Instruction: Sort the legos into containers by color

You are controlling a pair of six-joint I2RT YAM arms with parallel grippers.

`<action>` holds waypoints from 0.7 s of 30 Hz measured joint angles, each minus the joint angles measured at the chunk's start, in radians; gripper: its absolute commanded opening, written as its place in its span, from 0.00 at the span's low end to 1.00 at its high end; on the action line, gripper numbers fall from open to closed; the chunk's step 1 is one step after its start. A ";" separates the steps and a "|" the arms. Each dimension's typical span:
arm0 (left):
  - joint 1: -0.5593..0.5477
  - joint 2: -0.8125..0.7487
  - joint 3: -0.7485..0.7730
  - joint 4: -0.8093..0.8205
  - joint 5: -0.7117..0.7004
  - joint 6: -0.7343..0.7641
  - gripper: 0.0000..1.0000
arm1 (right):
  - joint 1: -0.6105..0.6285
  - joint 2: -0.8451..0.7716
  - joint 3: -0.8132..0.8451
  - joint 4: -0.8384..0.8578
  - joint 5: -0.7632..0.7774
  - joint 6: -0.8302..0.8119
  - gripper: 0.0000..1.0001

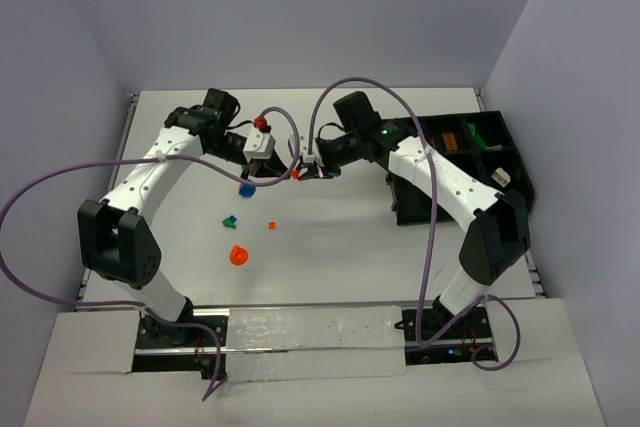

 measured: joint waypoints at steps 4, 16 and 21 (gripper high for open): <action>0.000 -0.008 -0.020 0.036 0.002 -0.022 0.37 | 0.015 -0.007 -0.023 -0.001 0.004 -0.016 0.06; -0.001 -0.058 -0.061 0.137 -0.002 -0.084 0.95 | 0.023 -0.013 -0.025 -0.003 0.013 -0.036 0.00; 0.012 -0.127 -0.175 0.294 -0.012 -0.221 0.99 | 0.010 -0.019 -0.032 -0.008 0.030 -0.053 0.00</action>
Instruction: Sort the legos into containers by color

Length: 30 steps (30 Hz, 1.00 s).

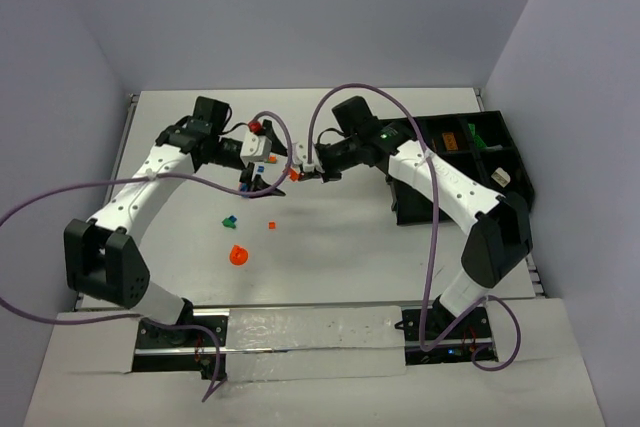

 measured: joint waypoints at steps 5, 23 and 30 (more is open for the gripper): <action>0.031 -0.148 -0.142 0.283 -0.055 -0.239 0.99 | -0.058 -0.033 -0.039 -0.025 0.023 -0.013 0.00; 0.050 -0.189 -0.144 0.440 -0.631 -0.802 0.99 | -0.529 -0.351 -0.277 -0.167 0.189 0.010 0.00; 0.061 -0.189 -0.160 0.463 -0.873 -0.931 0.99 | -0.759 -0.362 -0.288 -0.230 0.255 -0.010 0.00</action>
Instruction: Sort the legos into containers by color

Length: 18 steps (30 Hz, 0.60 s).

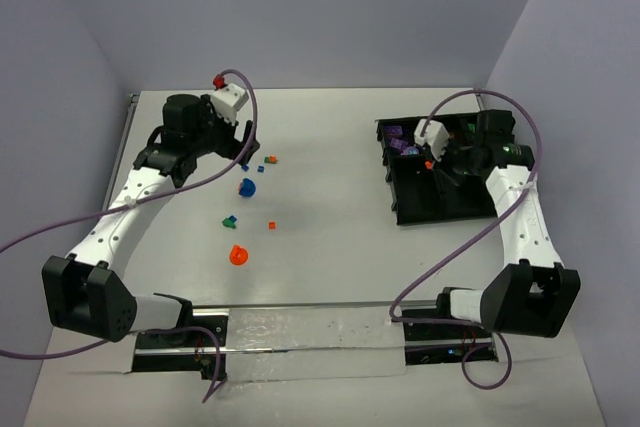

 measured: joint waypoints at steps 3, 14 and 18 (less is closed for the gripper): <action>0.007 0.000 0.000 0.006 -0.055 -0.036 0.99 | -0.080 0.031 0.007 -0.024 0.029 -0.009 0.00; 0.026 0.020 0.008 -0.046 -0.161 -0.075 0.99 | -0.161 0.284 0.073 -0.026 0.127 -0.005 0.02; 0.072 0.050 0.015 -0.112 -0.127 -0.057 0.99 | -0.161 0.369 0.119 0.001 0.157 0.016 0.17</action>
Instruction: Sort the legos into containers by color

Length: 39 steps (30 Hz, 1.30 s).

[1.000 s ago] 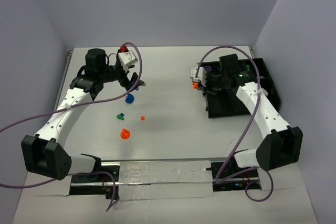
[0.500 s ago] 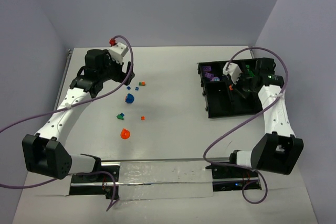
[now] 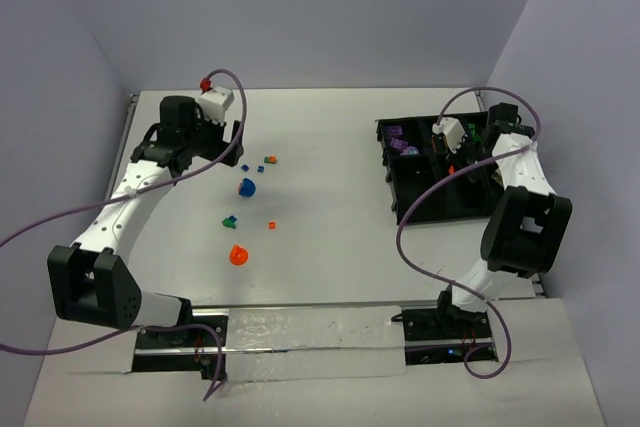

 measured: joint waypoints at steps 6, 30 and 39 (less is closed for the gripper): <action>0.103 -0.023 -0.038 -0.081 0.129 0.086 0.97 | 0.000 0.046 0.003 0.024 0.046 0.009 0.37; 0.162 -0.201 -0.256 -0.130 0.342 0.174 0.88 | 0.139 -0.179 0.108 0.048 -0.139 0.328 0.99; 0.164 -0.256 -0.320 -0.425 0.402 0.674 0.88 | 0.396 -0.276 -0.127 0.165 -0.219 0.564 0.98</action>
